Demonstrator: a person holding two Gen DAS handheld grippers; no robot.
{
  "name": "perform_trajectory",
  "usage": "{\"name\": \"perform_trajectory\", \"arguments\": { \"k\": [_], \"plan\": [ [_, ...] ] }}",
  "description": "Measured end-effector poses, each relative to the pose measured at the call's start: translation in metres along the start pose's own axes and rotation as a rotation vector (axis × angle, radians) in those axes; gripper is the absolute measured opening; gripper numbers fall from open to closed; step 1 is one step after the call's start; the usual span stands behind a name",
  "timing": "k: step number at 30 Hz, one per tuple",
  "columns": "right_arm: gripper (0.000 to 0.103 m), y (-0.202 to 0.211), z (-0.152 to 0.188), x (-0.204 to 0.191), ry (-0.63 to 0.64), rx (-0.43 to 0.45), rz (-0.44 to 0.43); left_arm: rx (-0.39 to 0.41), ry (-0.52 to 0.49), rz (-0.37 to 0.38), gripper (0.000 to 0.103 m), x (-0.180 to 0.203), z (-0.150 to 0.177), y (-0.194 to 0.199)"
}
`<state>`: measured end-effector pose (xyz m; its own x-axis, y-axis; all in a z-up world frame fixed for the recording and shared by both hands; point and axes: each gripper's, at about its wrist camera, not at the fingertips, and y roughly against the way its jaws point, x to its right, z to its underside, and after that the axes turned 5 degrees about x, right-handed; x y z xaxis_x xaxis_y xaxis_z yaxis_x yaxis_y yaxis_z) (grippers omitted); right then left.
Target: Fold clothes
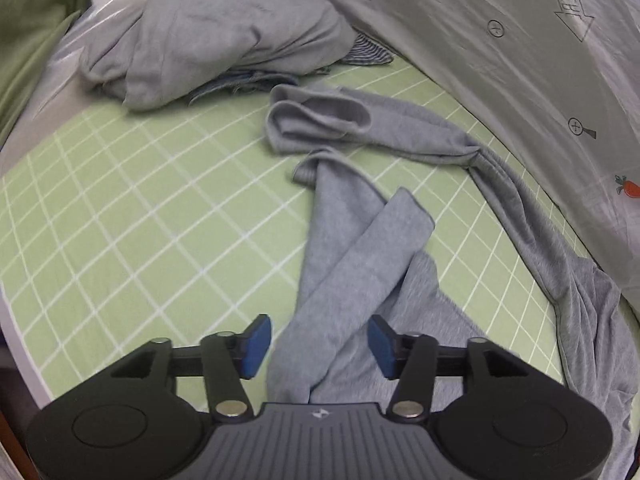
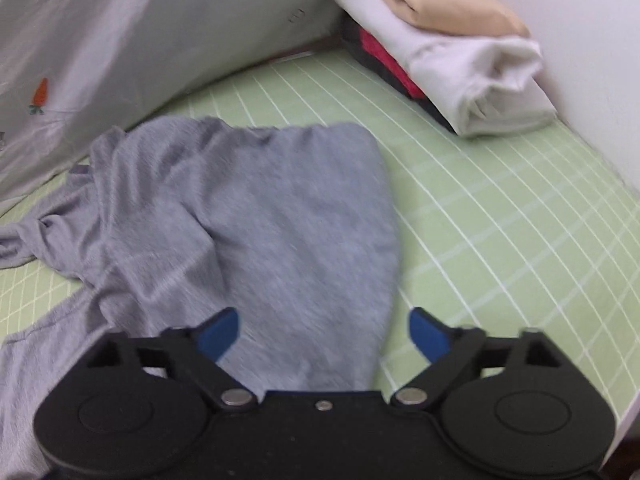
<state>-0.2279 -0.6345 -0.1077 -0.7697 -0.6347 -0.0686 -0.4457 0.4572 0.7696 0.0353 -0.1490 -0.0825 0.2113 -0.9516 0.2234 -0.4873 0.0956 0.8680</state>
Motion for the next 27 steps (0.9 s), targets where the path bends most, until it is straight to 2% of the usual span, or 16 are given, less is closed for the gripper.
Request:
{"name": "perform_trajectory", "arguments": {
  "k": [3, 7, 11, 18, 19, 21, 22, 23, 27],
  "plan": [
    [0.103, -0.005, -0.009, -0.015, 0.049, 0.004, -0.012, 0.024, -0.037, 0.006, 0.057, 0.009, -0.012, -0.004],
    [0.103, -0.004, -0.009, -0.035, 0.123, -0.009, -0.019, 0.015, -0.126, 0.011, 0.058, 0.026, -0.024, -0.027],
    [0.103, -0.009, -0.004, -0.050, 0.185, -0.041, 0.018, 0.012, -0.209, 0.022, 0.058, 0.039, -0.032, -0.049],
    [0.103, -0.021, -0.003, -0.068, 0.130, -0.093, 0.052, -0.032, -0.287, 0.064, 0.057, 0.051, -0.046, -0.085],
    [0.103, -0.021, -0.004, -0.071, 0.124, -0.095, 0.054, -0.033, -0.291, 0.072, 0.055, 0.051, -0.047, -0.087],
    [0.103, -0.022, -0.004, -0.077, 0.118, -0.094, 0.056, -0.035, -0.290, 0.089, 0.034, 0.050, -0.050, -0.089],
    [0.103, -0.021, -0.003, -0.080, 0.120, -0.092, 0.055, -0.035, -0.275, 0.093, 0.012, 0.046, -0.052, -0.088],
    [0.103, -0.021, -0.003, -0.084, 0.122, -0.089, 0.053, -0.034, -0.260, 0.098, 0.004, 0.043, -0.054, -0.087],
    [0.103, -0.013, 0.002, -0.096, 0.158, -0.074, 0.030, 0.043, -0.190, 0.083, 0.003, 0.019, -0.062, -0.064]
  ]
}}
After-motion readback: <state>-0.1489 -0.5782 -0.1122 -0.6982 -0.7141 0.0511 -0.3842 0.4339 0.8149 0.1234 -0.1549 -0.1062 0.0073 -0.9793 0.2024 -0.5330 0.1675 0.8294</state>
